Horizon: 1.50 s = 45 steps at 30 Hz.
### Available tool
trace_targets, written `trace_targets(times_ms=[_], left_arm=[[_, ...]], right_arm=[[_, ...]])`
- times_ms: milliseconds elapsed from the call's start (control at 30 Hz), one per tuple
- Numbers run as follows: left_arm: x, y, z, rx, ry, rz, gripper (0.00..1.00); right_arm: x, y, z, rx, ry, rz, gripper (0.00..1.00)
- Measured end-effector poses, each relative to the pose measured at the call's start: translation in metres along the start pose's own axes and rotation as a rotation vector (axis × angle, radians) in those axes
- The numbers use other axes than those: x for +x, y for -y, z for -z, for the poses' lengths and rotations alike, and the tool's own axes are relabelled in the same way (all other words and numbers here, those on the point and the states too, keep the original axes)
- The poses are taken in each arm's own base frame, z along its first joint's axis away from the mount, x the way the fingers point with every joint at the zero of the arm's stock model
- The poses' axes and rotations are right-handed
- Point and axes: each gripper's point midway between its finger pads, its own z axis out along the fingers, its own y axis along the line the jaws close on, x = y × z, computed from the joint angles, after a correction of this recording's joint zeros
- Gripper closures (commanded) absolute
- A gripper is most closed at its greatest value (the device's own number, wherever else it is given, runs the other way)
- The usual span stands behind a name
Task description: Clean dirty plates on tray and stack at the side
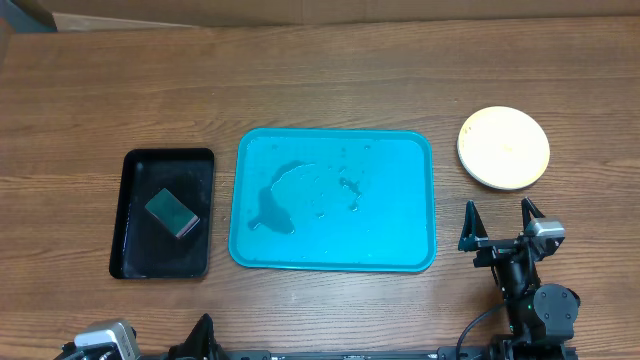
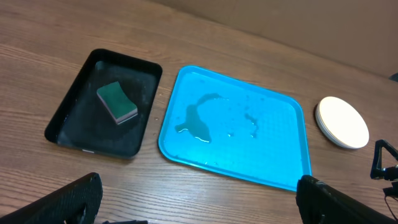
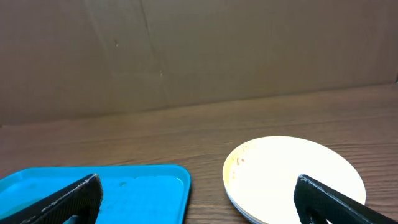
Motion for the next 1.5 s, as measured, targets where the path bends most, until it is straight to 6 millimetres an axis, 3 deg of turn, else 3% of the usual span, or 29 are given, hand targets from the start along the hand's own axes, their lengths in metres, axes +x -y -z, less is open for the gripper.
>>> trace_targets(times_ms=[1033,1300,1500], left_arm=[[0.002,0.0,-0.002,0.014,-0.015,-0.008,0.0],[0.003,0.001,-0.041,0.082,-0.049,-0.058,0.0],[-0.013,0.008,-0.082,0.184,0.136,-0.178,0.0]], right_arm=[[0.0,0.0,0.0,0.0,0.0,0.005,0.0],[0.0,0.0,0.0,-0.001,0.0,0.004,0.0],[0.0,0.0,0.0,-0.002,0.001,0.005,0.0]])
